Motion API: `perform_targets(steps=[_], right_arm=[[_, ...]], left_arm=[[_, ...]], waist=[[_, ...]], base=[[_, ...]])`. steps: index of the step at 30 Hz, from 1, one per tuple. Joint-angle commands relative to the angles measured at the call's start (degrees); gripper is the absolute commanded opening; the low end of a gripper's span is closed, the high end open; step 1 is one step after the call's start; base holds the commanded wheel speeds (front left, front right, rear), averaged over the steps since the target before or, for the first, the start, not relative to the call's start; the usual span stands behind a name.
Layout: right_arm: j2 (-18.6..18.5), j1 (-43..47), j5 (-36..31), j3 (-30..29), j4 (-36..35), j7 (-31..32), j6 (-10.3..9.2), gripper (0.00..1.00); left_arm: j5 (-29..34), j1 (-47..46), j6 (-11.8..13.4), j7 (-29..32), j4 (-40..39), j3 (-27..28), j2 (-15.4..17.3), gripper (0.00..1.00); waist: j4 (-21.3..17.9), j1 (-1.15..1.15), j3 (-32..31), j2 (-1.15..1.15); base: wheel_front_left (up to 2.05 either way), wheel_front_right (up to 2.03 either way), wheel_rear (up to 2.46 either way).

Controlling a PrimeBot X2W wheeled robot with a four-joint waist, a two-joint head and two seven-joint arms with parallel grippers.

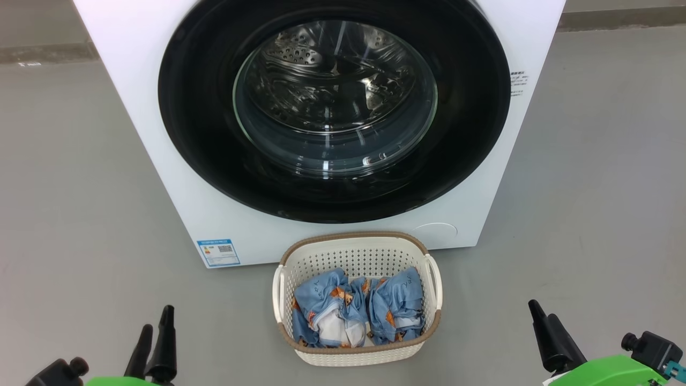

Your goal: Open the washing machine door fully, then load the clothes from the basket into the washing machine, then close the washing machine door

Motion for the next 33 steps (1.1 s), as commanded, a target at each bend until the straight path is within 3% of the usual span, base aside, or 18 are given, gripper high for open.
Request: perform_targets(steps=[1, 33], right_arm=[[-1.02, -2.64, -2.56, 1.09, -1.07, -0.88, 0.06, 1.00], [-3.63, -2.82, -20.33, 3.25, -0.54, -6.07, 0.08, 1.00]], left_arm=[[2.56, -0.63, -0.14, -0.91, -2.04, 0.70, 1.40, 1.00], [23.49, 0.61, -0.19, -6.14, -5.86, -0.51, 2.49, 1.00]], waist=[[0.02, 0.00, -0.02, 0.00], [0.51, 0.00, -0.01, 0.00]], base=[[0.00, 0.00, 0.00], [0.00, 0.00, 0.00]])
